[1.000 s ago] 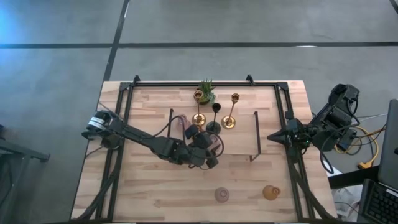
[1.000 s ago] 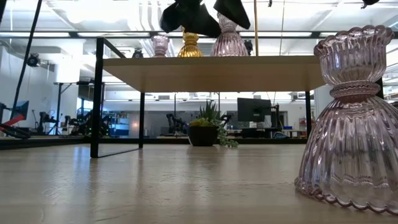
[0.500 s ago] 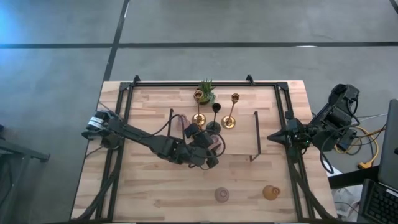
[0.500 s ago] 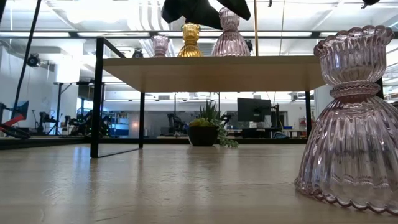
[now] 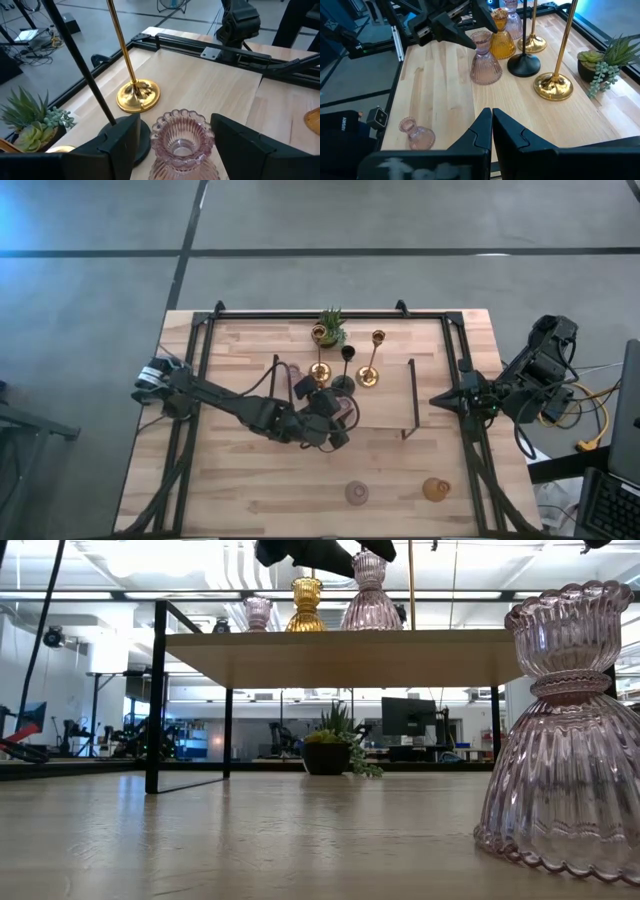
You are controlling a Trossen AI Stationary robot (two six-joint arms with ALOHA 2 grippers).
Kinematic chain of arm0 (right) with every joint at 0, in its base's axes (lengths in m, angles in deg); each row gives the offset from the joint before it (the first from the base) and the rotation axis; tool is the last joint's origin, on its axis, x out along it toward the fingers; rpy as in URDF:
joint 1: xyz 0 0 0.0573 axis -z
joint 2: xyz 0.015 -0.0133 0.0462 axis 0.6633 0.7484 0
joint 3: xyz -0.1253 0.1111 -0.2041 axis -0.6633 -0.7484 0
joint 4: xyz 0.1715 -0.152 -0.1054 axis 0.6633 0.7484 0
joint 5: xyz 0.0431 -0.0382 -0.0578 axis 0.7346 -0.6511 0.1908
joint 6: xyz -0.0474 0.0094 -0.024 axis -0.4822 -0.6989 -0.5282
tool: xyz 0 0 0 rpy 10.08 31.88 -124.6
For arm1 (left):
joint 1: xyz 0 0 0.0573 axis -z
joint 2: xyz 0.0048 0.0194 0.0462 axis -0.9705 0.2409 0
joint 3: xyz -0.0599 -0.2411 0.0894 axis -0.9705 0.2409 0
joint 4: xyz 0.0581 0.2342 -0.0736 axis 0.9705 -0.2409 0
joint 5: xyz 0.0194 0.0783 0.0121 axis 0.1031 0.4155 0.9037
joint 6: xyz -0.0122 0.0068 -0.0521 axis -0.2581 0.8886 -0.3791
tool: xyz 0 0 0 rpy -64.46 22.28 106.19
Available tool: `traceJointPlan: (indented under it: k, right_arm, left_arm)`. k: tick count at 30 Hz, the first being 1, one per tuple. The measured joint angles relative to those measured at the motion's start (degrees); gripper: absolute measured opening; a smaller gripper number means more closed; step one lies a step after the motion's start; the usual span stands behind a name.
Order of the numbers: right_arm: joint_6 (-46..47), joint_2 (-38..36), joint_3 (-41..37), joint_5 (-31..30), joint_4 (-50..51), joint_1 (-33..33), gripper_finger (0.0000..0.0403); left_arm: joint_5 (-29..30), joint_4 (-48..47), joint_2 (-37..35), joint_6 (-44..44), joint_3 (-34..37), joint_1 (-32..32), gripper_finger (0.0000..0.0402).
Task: Pick & Place candle stick holders
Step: Put the orange glass candle holder on the shelf
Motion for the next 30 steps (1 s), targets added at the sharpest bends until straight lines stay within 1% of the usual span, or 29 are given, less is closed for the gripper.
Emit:
traceJointPlan:
  k: [6, 15, 20, 25, 30]
  right_arm:
    - [0.00, 0.01, 0.00, -0.01, 0.00, -0.01, 0.0008]
    - [-0.01, 0.01, 0.00, -0.02, 0.00, -0.01, 0.0008]
    - [-0.01, 0.02, 0.00, -0.02, -0.02, 0.00, 0.0008]
    - [-0.01, 0.02, 0.00, -0.02, -0.07, 0.00, 0.0008]
    - [-0.22, 0.22, 0.00, -0.02, -0.81, 0.00, 0.0008]
  left_arm:
    - [0.09, -1.97, -0.09, 1.15, -2.05, 0.02, 0.0245]
    - [0.86, -7.77, -0.25, 3.66, -7.56, 0.25, 0.0245]
    - [1.05, -10.76, -1.91, 5.60, -10.23, 1.33, 0.0245]
    - [3.40, -11.04, -5.24, 9.83, -11.04, 4.50, 0.0245]
    - [4.18, -10.70, -10.05, 13.80, -9.67, 10.90, 0.0245]
